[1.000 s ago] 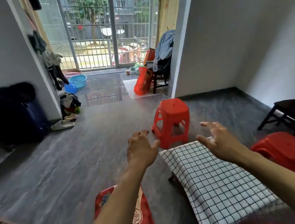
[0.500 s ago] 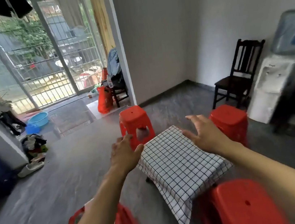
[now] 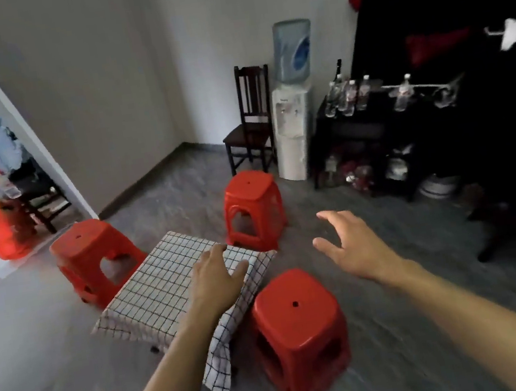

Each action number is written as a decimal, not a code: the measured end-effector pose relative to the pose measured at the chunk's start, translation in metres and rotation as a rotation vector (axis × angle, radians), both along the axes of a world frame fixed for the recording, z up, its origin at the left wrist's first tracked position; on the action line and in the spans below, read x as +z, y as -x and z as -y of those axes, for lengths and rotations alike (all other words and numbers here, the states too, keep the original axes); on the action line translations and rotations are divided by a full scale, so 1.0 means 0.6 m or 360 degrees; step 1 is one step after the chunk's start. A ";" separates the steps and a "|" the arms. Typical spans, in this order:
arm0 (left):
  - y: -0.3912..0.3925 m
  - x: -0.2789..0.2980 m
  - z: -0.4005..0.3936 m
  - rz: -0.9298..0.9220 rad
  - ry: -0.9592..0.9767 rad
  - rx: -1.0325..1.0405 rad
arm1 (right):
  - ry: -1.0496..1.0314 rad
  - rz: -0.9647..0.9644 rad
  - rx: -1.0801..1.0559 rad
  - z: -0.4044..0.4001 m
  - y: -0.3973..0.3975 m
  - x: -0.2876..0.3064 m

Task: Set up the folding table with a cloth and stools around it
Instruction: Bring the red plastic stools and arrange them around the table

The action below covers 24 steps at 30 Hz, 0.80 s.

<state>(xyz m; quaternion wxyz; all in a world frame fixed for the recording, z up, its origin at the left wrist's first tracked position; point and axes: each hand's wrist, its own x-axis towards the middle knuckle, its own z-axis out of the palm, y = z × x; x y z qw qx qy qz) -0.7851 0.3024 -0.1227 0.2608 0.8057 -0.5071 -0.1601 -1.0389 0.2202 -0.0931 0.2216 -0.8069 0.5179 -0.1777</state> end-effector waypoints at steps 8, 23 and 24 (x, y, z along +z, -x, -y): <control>0.109 -0.055 0.103 -0.0152 -0.0003 -0.0403 | -0.0063 -0.0301 -0.0410 -0.043 0.172 -0.006; 0.378 -0.082 0.311 0.0143 -0.0129 -0.0560 | -0.0149 0.0052 -0.0538 0.153 0.439 -0.084; 0.399 -0.084 0.325 0.0130 -0.0167 -0.0528 | -0.0166 0.0071 -0.0513 0.178 0.458 -0.086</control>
